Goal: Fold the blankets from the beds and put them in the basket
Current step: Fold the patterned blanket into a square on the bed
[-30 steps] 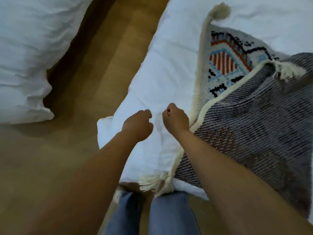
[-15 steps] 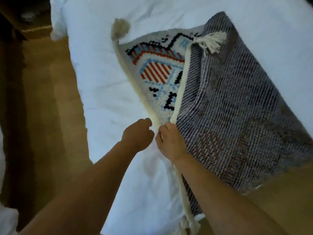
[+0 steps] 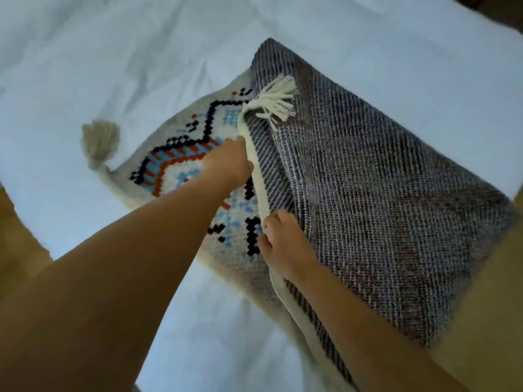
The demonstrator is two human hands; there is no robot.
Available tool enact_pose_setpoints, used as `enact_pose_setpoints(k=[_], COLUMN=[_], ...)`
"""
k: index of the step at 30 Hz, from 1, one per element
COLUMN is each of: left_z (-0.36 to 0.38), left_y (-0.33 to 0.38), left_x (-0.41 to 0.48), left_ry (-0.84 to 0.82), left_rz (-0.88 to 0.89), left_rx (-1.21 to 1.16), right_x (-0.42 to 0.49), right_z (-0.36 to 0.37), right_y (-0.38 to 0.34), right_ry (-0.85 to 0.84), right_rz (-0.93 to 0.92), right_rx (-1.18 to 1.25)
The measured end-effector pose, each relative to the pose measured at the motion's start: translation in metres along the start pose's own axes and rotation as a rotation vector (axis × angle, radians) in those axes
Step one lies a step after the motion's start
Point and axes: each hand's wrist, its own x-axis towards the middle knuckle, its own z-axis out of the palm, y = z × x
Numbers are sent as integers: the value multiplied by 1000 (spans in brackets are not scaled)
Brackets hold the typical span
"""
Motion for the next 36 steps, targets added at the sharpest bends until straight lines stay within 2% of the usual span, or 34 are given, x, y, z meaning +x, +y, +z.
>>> enact_pose_setpoints(k=[4, 7, 10, 14, 19, 24, 30, 32, 36], left_z=[-8, 4, 15, 18, 17, 12, -1, -1, 2], left_y=[-20, -31, -32, -23, -28, -75, -146, -176, -238], left_x=[72, 104, 121, 148, 161, 144, 115, 95, 52], left_ry=[-28, -100, -72, -36, -129, -89, -72, -63, -63], left_rz=[104, 183, 216, 290, 389, 432, 343, 286, 58], left_rx=[-25, -12, 3, -152, -29, -22, -150, -171, -122], right_x=[49, 94, 121, 137, 149, 153, 156, 156, 149], right_z=[-1, 2, 6, 11, 13, 19, 41, 50, 76], right_y=[-5, -13, -18, -18, -23, -43, -87, -102, -134], right_ry=[-40, 57, 118, 121, 143, 94, 38, -25, -140], right_rz=[172, 278, 385, 511, 602, 538, 431, 395, 242], right_rx=[-66, -58, -93, -114, -196, -314, -292, -276, -304])
